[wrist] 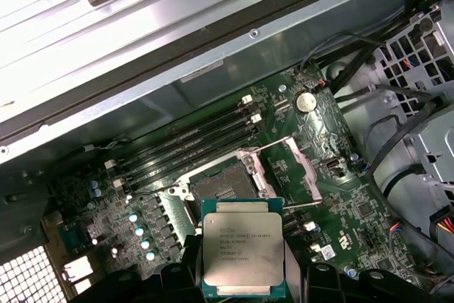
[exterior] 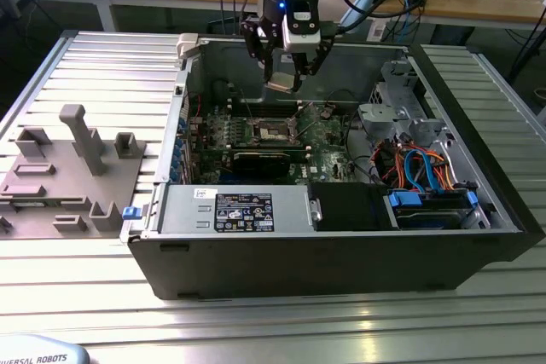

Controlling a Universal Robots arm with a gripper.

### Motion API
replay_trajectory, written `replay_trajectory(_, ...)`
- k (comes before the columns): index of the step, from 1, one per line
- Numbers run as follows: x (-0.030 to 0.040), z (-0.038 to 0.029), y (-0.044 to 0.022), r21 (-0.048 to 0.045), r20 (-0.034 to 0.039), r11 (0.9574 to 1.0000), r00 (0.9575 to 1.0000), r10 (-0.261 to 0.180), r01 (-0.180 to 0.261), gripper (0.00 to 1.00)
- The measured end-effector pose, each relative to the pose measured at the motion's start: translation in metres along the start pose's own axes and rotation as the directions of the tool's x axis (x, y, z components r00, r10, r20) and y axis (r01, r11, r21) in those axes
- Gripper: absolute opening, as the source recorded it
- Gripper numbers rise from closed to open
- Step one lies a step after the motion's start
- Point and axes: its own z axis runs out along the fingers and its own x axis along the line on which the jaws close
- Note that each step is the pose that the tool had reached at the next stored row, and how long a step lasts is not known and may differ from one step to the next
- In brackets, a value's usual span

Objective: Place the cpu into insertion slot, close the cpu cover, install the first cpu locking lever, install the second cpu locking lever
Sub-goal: 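Place the cpu into insertion slot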

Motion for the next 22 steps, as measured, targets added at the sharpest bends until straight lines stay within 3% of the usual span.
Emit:
replay_trajectory(4, 0.0, 0.0003, 0.0, 0.0001, -0.0031, 0.9981, 0.9981, -0.062, 0.062, 0.54)
replay_trajectory(9, 0.0, 0.0007, -0.0001, 0.0001, -0.0071, 0.9897, 0.9897, -0.143, 0.143, 0.54)
replay_trajectory(10, 0.0, 0.0008, -0.0001, 0.0, -0.0071, 0.9897, 0.9897, -0.143, 0.143, 0.54)
replay_trajectory(16, -0.0001, 0.0015, -0.0001, 0.0014, -0.0031, 0.9975, 0.9975, -0.071, 0.071, 0.54)
replay_trajectory(22, -0.0001, 0.0019, -0.0001, 0.0028, 0.0015, 1.0, 1.0, 0.009, -0.009, 0.54)
